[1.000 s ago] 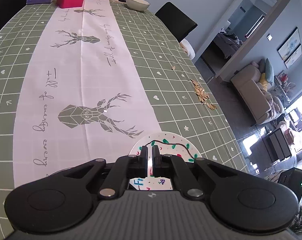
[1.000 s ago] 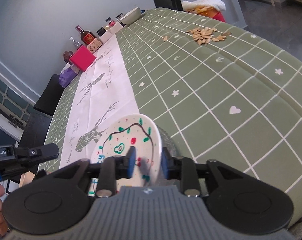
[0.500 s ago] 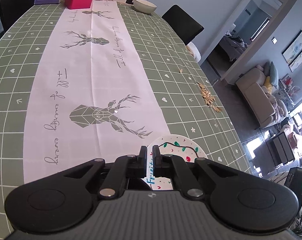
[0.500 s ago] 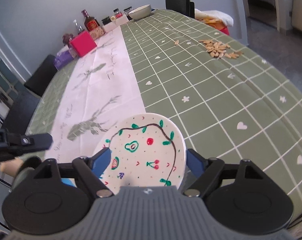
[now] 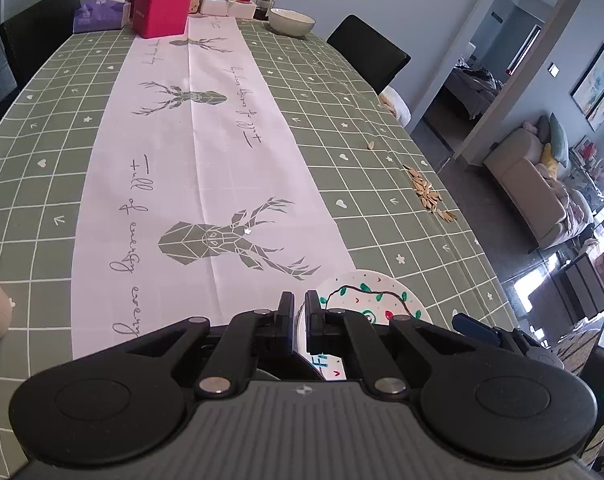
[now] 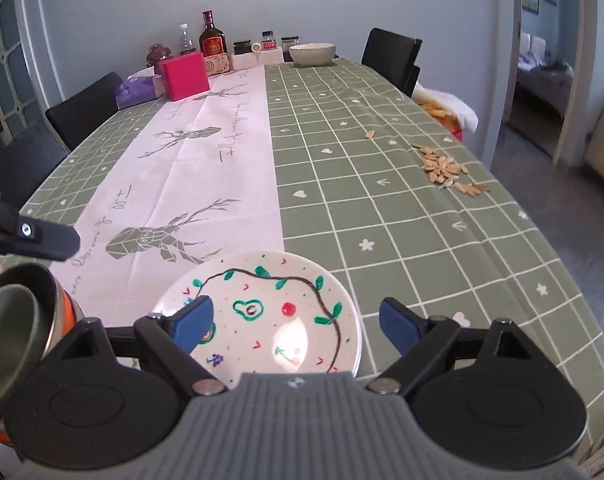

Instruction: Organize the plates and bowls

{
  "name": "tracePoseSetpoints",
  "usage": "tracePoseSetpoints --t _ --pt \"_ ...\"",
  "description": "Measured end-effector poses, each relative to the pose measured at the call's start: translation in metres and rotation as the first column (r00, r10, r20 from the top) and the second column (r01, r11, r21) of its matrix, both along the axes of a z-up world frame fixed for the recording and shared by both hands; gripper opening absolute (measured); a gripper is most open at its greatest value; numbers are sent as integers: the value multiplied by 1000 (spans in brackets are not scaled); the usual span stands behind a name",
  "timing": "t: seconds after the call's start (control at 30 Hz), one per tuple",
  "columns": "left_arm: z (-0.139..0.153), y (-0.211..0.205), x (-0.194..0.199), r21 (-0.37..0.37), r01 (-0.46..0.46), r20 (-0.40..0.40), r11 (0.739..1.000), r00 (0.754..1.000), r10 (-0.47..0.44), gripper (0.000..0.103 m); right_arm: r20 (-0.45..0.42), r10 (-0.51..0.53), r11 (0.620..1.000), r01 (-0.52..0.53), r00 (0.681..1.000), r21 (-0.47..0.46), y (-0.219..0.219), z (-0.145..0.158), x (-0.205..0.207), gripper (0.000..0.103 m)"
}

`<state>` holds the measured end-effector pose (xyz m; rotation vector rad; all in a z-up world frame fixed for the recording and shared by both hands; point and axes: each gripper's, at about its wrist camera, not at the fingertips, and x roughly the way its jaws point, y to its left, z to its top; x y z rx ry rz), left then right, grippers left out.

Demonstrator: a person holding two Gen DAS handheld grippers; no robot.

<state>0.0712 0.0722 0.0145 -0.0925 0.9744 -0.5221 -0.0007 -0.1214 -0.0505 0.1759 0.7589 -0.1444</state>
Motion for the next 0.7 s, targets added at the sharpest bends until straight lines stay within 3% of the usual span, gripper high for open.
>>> tracePoseSetpoints --t 0.1,0.2,0.3,0.37,0.47,0.57,0.7 --pt "12 5 -8 25 -43 58 999 997 41 11 13 -9 998 8 1000 57 -6 0 -3 91" --pt "28 14 -19 38 -86 143 996 986 80 21 43 -9 981 1 999 192 -14 5 -9 96" --pt "44 28 -32 12 -136 234 991 964 129 39 45 23 976 -33 999 217 -10 11 -11 98" --pt "54 39 -42 -22 -147 284 989 947 147 59 41 64 976 -71 997 206 -2 14 -14 99" --pt "64 53 -54 -76 -137 312 988 938 154 72 48 97 972 -105 994 212 5 18 -21 100" --pt "62 59 -64 -93 -142 313 985 936 164 73 31 142 948 -145 989 282 7 21 -21 100" --pt "51 59 -79 -24 -141 341 990 929 141 74 32 174 895 -171 984 413 8 25 -18 100"
